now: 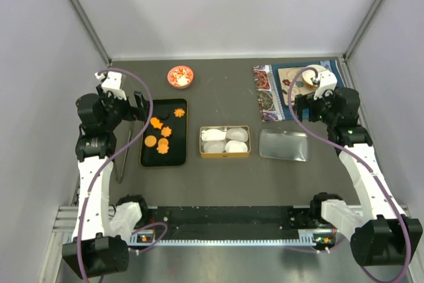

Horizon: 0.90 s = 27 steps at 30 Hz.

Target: Pack the cookies

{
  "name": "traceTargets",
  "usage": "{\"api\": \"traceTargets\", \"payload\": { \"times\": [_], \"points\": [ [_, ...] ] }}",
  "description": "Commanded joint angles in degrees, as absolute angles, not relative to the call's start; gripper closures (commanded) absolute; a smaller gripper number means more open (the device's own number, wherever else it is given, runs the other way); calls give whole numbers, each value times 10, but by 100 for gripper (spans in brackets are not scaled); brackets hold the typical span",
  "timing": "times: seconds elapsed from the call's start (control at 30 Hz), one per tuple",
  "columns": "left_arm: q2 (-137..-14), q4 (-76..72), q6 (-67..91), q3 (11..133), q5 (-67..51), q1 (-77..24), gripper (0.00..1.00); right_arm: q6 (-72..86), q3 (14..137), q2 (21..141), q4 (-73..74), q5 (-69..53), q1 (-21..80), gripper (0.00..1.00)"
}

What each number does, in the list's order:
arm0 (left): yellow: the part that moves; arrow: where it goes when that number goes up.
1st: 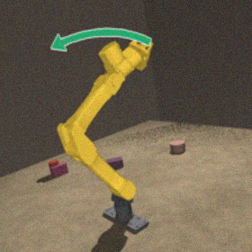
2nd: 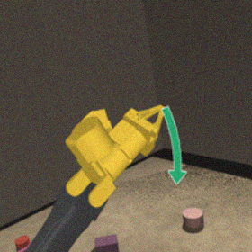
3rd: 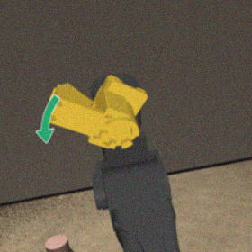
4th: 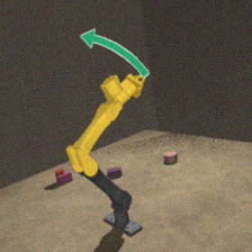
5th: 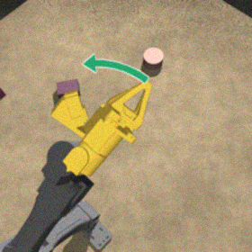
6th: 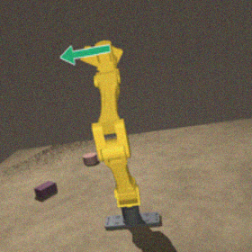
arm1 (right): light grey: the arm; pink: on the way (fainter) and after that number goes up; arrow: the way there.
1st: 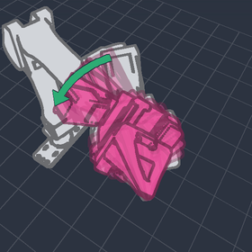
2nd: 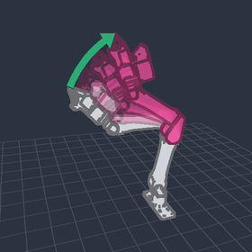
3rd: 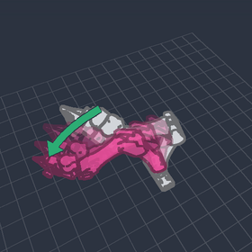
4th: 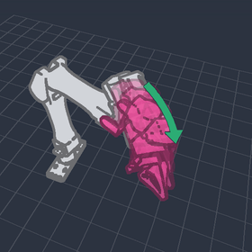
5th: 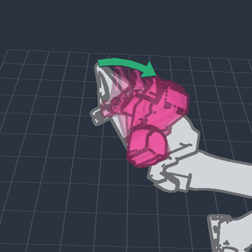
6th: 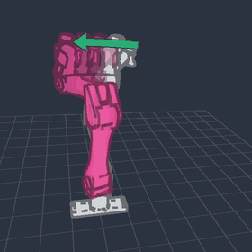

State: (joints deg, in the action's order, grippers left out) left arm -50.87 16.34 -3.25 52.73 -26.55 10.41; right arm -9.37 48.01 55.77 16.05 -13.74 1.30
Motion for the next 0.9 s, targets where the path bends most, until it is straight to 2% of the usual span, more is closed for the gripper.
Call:
{"api": "traceTargets", "payload": {
  "times": [0.0, 0.23, 0.43, 0.87],
  "points": [
    [-507, 198, -81, 526, -232, 105, 1, -97, 505, 551, 152, -148, 6, 1],
    [-583, 374, -206, 533, -99, 115, 1, -103, 506, 557, 155, -150, 7, 1],
    [-584, 419, -244, 499, -118, 195, 1, -105, 507, 568, 157, -156, 7, 1],
    [-590, 397, -282, 443, -119, 264, 1, -110, 510, 592, 162, -157, 7, 1]
  ]
}}
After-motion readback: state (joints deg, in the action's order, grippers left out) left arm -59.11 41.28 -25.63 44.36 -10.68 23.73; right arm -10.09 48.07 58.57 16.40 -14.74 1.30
